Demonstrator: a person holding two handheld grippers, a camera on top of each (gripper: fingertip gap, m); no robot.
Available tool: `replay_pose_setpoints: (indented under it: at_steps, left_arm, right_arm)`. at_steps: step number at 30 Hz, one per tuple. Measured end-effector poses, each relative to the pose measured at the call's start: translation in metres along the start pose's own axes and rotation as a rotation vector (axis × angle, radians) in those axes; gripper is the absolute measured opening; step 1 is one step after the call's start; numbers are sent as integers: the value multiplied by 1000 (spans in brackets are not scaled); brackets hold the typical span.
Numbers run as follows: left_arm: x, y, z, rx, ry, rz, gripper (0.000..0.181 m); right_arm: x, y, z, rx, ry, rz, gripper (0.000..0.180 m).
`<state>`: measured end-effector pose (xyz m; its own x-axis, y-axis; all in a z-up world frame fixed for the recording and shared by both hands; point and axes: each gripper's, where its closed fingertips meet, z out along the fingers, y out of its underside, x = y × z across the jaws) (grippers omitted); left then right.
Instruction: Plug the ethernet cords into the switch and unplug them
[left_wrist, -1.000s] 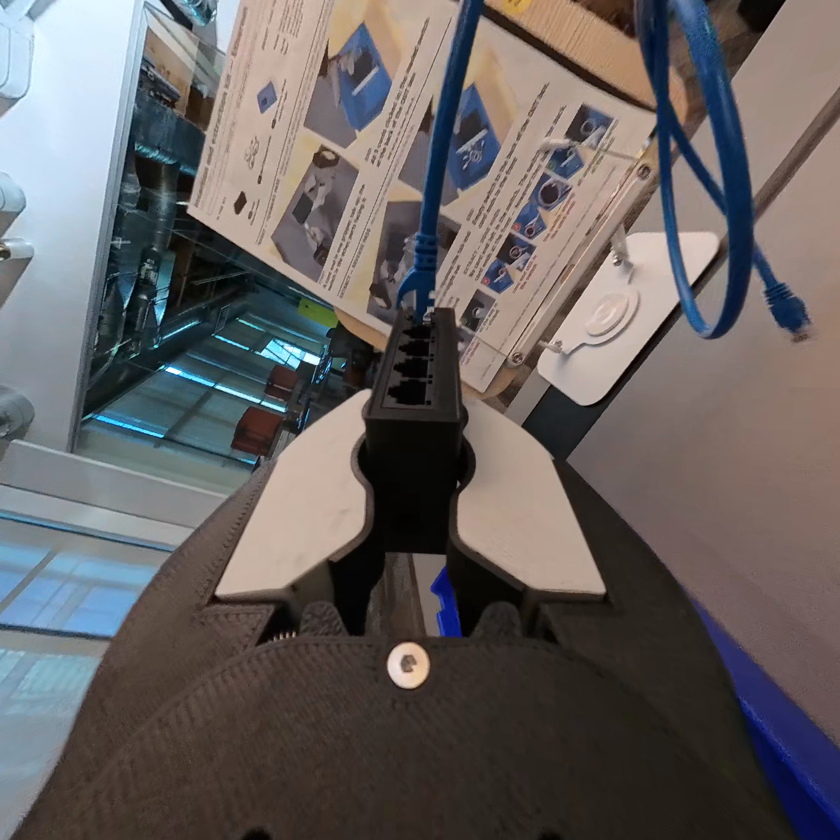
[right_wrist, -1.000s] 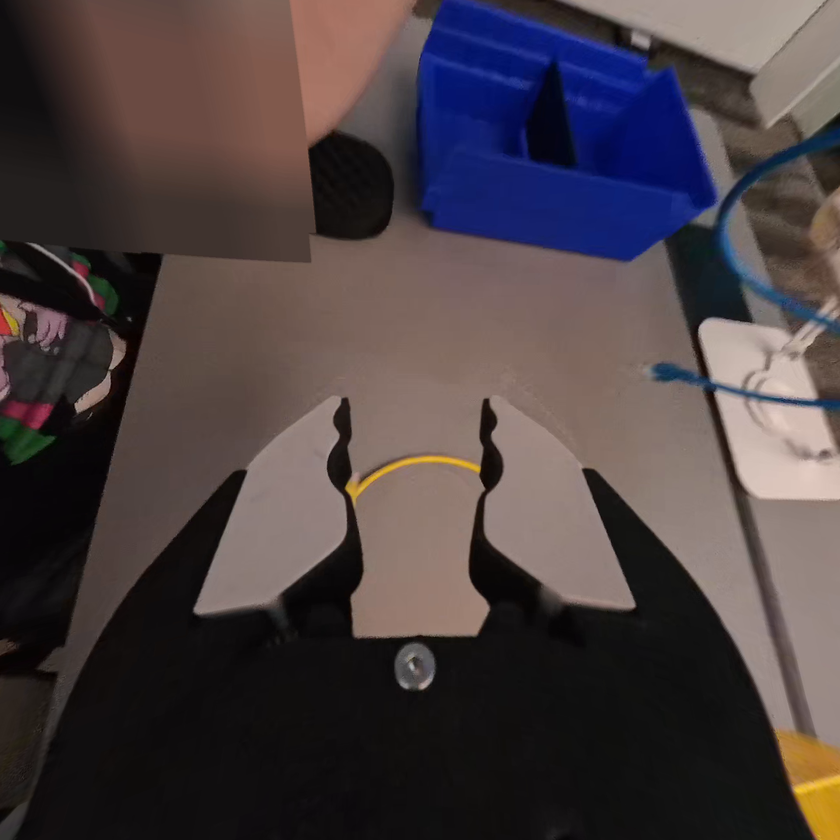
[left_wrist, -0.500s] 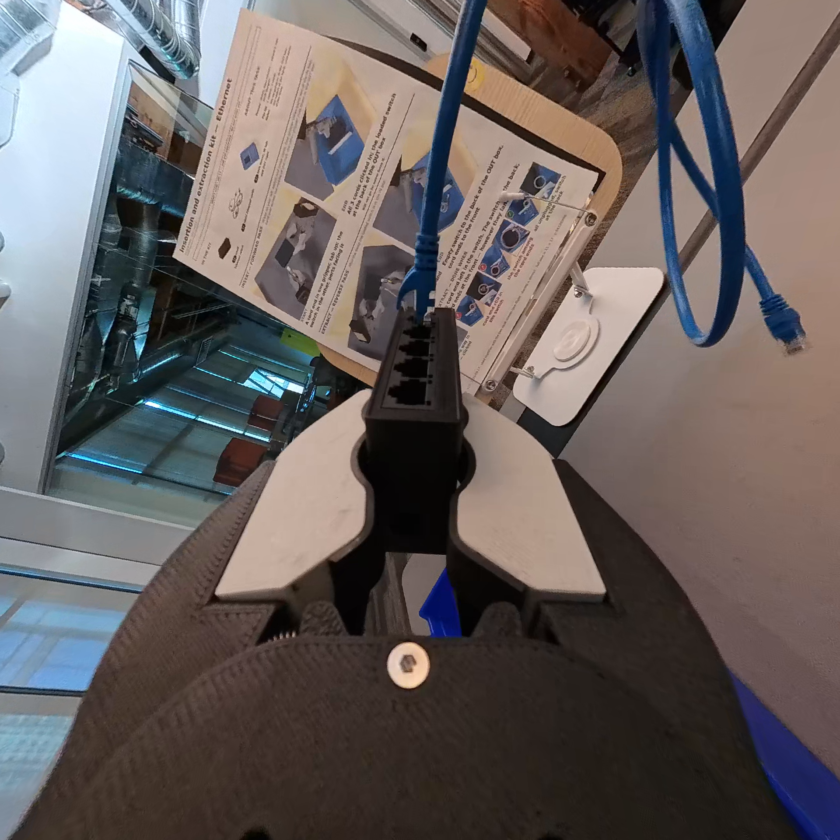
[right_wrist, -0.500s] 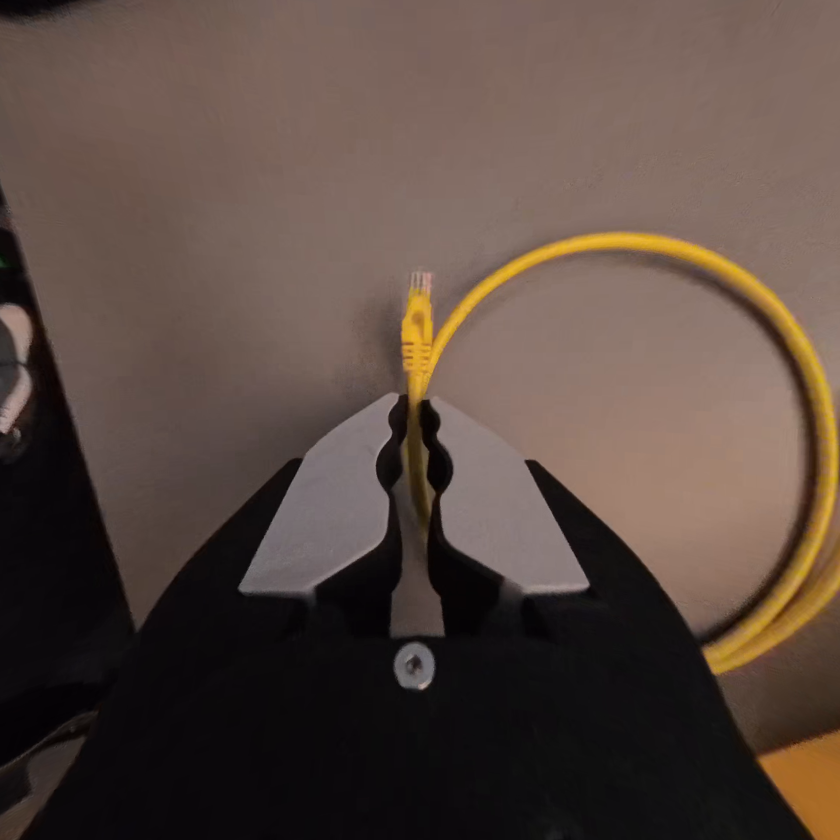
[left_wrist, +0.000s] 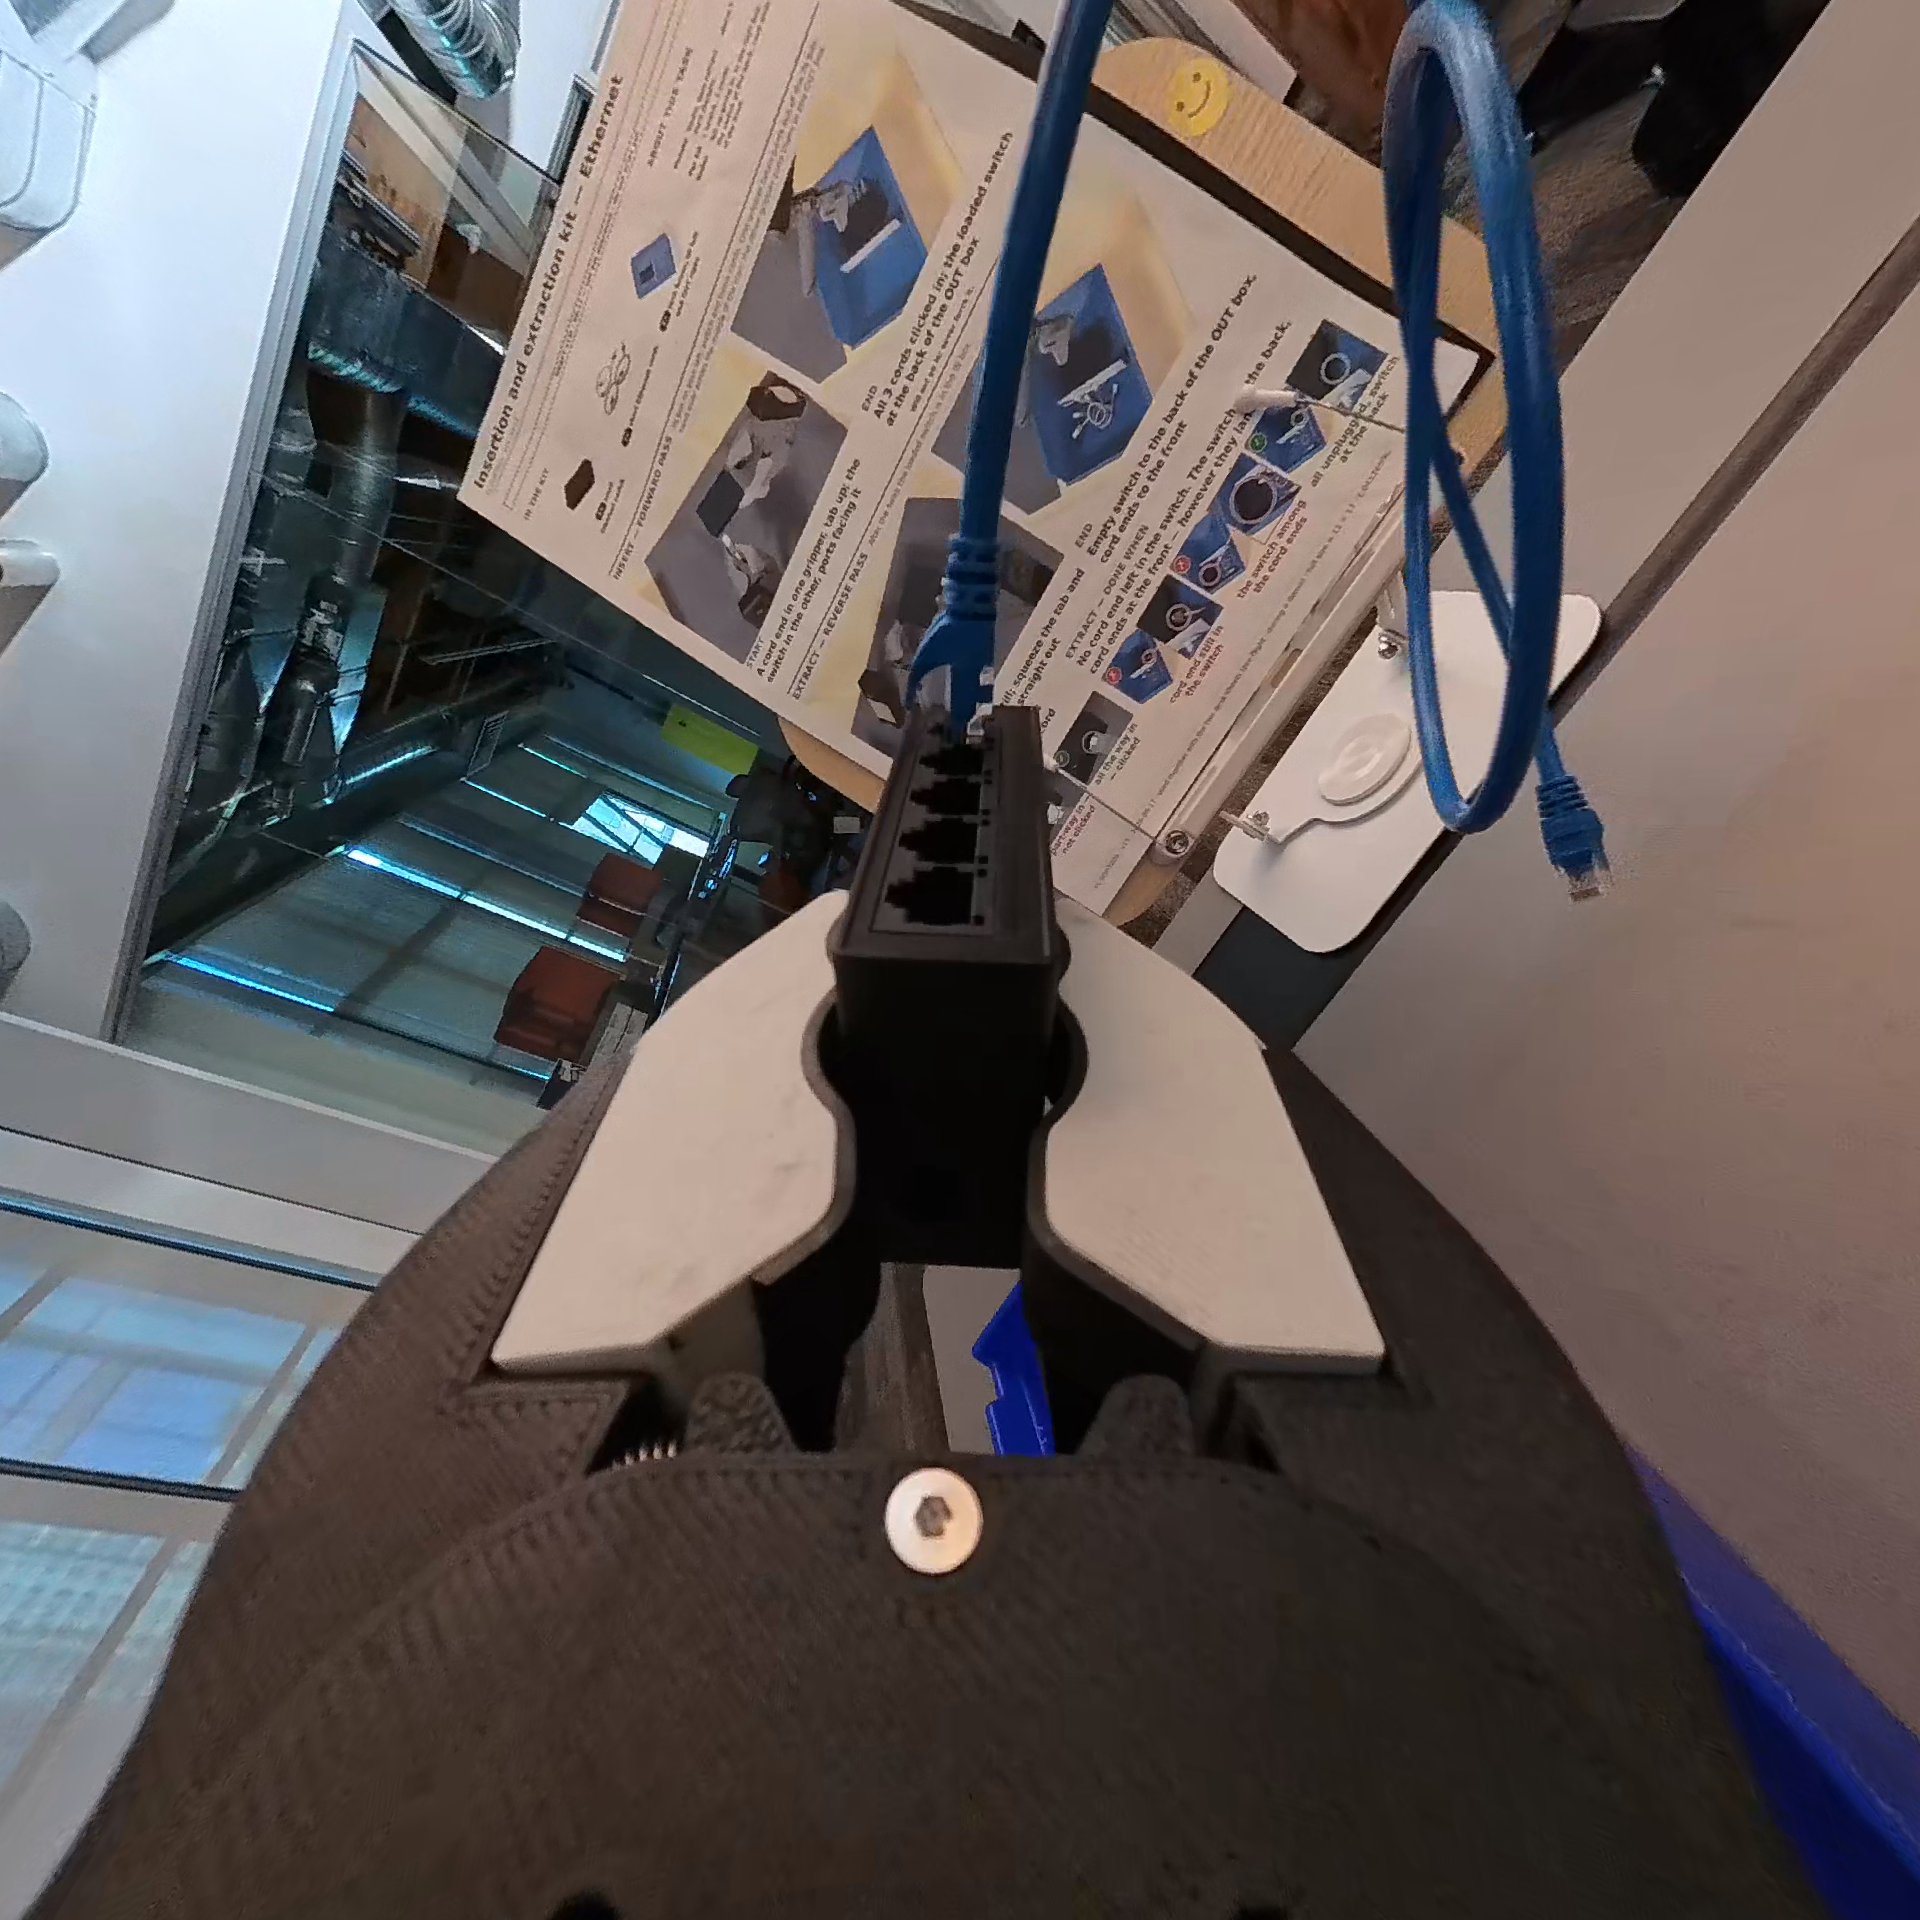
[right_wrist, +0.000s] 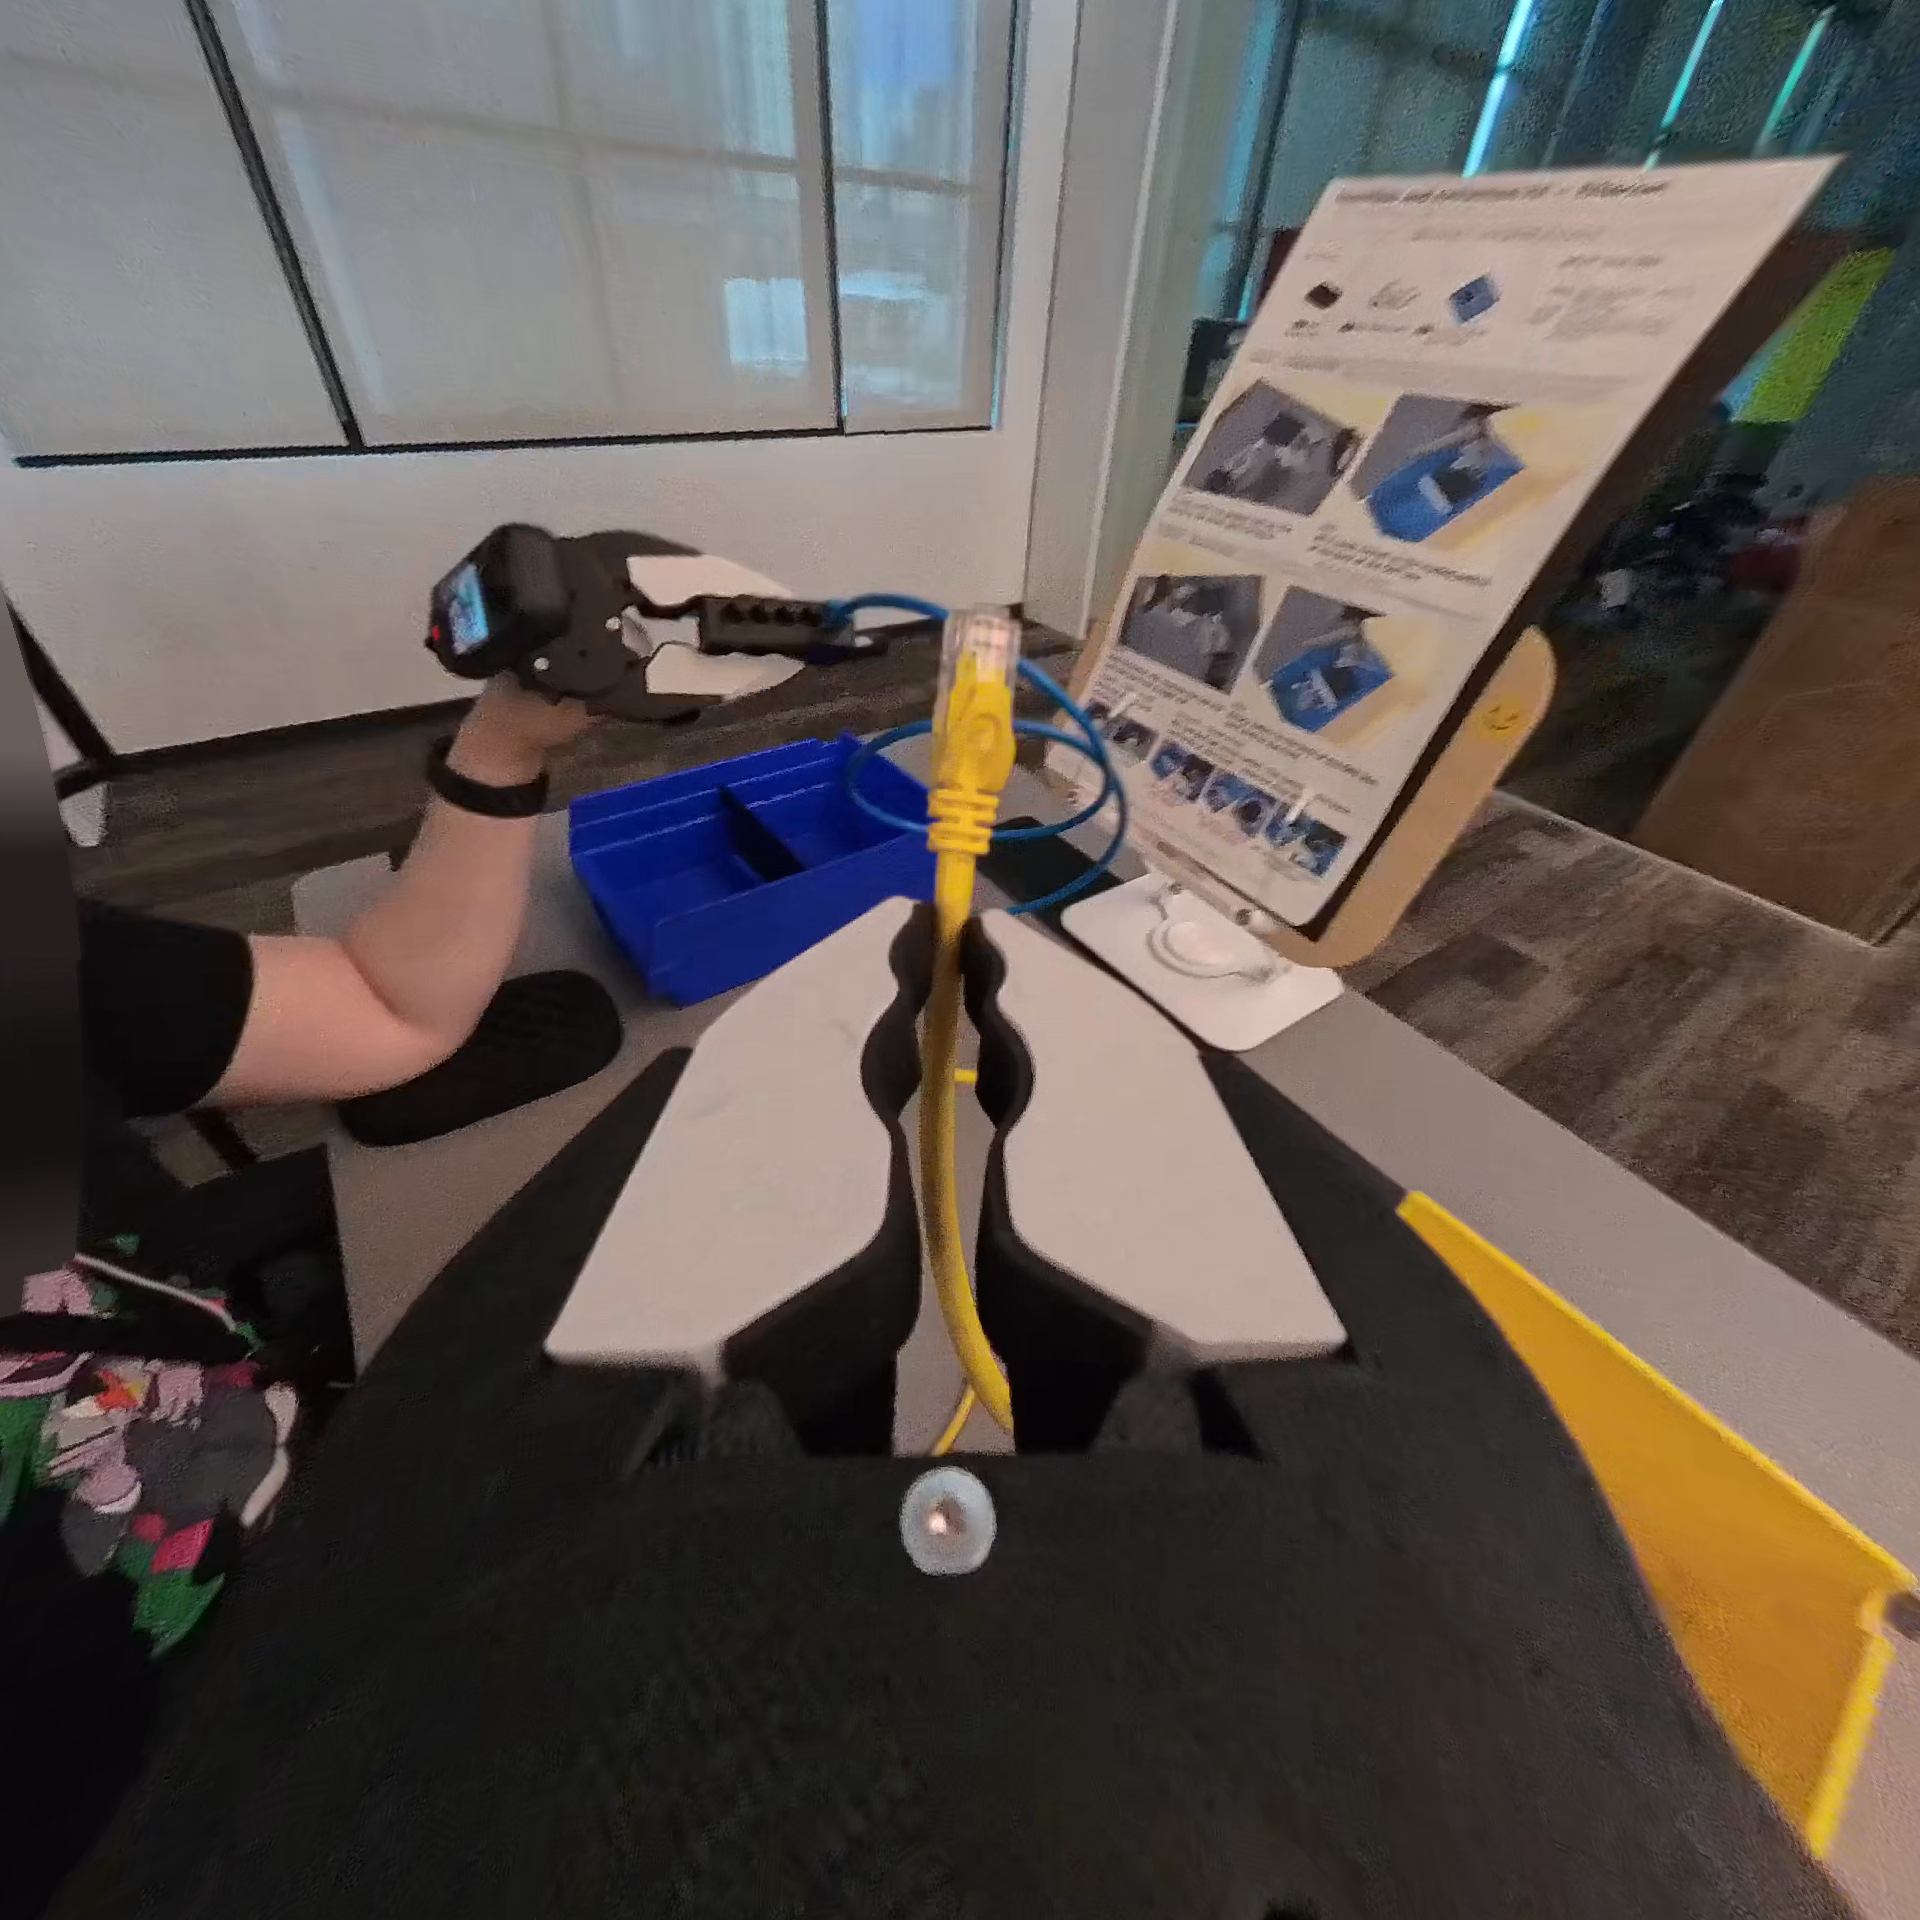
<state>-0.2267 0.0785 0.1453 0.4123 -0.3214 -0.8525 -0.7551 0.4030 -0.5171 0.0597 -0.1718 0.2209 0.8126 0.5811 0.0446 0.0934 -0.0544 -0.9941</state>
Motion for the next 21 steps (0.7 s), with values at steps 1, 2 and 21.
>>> replay_pose_setpoints:
  at_steps: [1, 2, 21]
  left_arm:
    - [1, 0, 1, -1, 0, 2, 28]
    - [1, 0, 1, -4, 1, 4, 28]
    - [20, -1, 15, -41, 27, 61, 28]
  right_arm:
    - [11, -10, -8, 12, 31, -9, 6]
    - [20, -21, -16, 28, 53, -16, 6]
    - [118, -171, -55, -83, 425, -132, 6]
